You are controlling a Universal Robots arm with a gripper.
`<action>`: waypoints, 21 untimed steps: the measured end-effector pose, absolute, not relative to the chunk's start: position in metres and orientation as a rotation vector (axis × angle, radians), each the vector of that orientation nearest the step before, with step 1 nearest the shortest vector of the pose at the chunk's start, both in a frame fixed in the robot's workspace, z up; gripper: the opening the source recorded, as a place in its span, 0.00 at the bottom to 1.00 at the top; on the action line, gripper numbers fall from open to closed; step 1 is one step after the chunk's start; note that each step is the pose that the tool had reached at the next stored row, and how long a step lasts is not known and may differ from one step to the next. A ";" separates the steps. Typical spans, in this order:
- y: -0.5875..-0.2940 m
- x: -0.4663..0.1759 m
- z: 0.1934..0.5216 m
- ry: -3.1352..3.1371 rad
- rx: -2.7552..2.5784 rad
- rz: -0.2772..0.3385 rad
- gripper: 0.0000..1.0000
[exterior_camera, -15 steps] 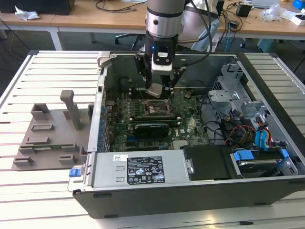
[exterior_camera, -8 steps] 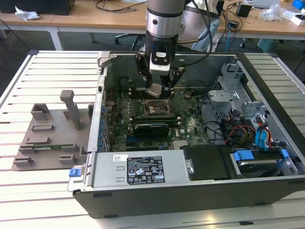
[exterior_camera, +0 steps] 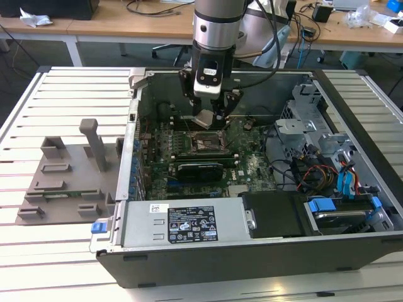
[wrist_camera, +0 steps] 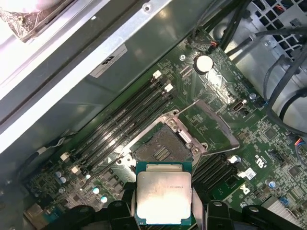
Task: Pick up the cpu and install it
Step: 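Place the cpu into insertion slot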
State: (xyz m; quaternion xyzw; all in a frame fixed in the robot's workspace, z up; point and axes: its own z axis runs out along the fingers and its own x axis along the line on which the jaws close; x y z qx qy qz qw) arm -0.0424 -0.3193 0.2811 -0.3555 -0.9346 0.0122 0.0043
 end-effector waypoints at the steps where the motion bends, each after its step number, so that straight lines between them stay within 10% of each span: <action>1: -0.319 -0.042 0.281 -2.923 -1.126 0.038 0.55; 21: -0.319 -0.042 0.281 -2.853 -1.290 0.037 0.55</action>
